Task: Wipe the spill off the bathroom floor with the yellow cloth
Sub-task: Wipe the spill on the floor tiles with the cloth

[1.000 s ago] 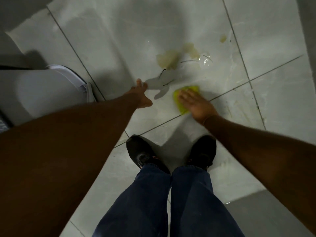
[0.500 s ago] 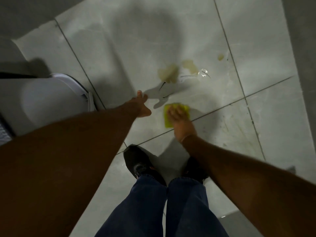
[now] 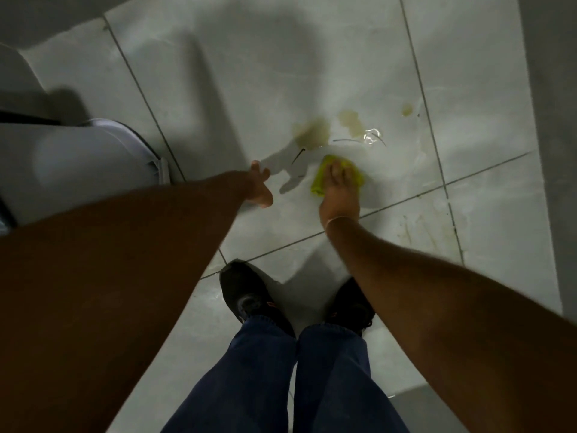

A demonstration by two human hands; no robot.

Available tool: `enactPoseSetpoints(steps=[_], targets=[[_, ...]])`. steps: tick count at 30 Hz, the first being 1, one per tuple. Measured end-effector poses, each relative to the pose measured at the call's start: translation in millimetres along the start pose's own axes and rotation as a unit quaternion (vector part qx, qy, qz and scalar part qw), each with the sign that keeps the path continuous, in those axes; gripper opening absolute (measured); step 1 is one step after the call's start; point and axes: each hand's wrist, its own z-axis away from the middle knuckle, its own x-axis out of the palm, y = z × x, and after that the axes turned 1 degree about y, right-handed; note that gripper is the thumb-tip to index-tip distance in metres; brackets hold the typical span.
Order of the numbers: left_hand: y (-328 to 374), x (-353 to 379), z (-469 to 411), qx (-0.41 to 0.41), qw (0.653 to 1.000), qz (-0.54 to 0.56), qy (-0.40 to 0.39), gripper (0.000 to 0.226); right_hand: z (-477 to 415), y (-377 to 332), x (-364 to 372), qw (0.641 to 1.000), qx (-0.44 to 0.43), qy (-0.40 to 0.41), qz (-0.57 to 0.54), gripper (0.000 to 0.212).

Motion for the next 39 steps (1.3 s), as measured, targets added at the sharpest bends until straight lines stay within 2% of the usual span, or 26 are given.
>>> enactPoseSetpoints(steps=[3,6,8,9,12,14,18,20,22,24,26,28,29,32,34,36,37,39], targets=[[1,6,3,0.000,1.000,-0.024,0.018,0.099,5,-32,14,0.975,-0.197,-0.078,0.069,0.069],[3,10,5,-0.001,0.999,-0.038,0.031,0.098,-5,-38,21,0.942,-0.294,-0.104,0.123,0.068],[3,9,6,0.000,0.999,-0.036,0.030,0.096,-12,-27,16,0.951,-0.283,-0.067,0.104,0.070],[4,9,6,-0.001,0.999,-0.034,0.028,0.096,-13,-19,12,0.964,-0.246,-0.043,0.086,0.073],[4,7,8,-0.003,0.999,-0.025,0.022,0.094,-4,7,2,0.997,-0.067,0.030,-0.021,0.082],[5,5,10,-0.005,1.000,-0.017,0.016,0.094,5,19,0,0.997,0.007,0.042,-0.060,0.084],[4,3,10,-0.006,1.000,-0.004,0.005,0.100,-21,9,-5,0.989,0.096,0.062,-0.090,0.082],[3,6,10,-0.008,1.000,-0.019,0.005,0.098,-43,-6,-7,0.997,0.037,0.053,-0.044,0.081],[3,10,9,-0.007,0.999,-0.032,0.015,0.094,-57,-12,-7,0.993,-0.119,0.021,0.014,0.075],[3,12,6,0.000,0.999,-0.033,0.028,0.093,-61,-1,-11,0.964,-0.256,0.007,0.072,0.068],[1,13,5,-0.003,0.999,-0.032,0.035,0.095,-65,19,-20,0.934,-0.332,0.004,0.131,0.067],[1,16,3,-0.007,0.999,-0.032,0.035,0.098,-67,38,-33,0.924,-0.345,-0.005,0.163,0.071],[1,18,1,-0.008,0.999,-0.031,0.034,0.100,-68,43,-39,0.934,-0.317,-0.005,0.164,0.073],[-2,27,-2,-0.006,0.998,-0.029,0.054,0.102,-75,34,-54,0.983,-0.153,0.012,0.098,0.079],[-4,32,-4,0.003,0.997,-0.028,0.070,0.103,-91,11,-59,0.995,-0.095,0.016,0.036,0.078],[-5,33,-3,0.006,0.996,-0.033,0.080,0.104,-101,-21,-59,0.991,-0.128,0.001,0.037,0.069],[-5,32,-2,0.005,0.996,-0.035,0.080,0.104,-98,-36,-55,0.981,-0.183,-0.017,0.066,0.067],[-4,24,2,0.000,0.997,-0.027,0.067,0.104,-74,-51,-39,0.940,-0.310,-0.055,0.132,0.076]])
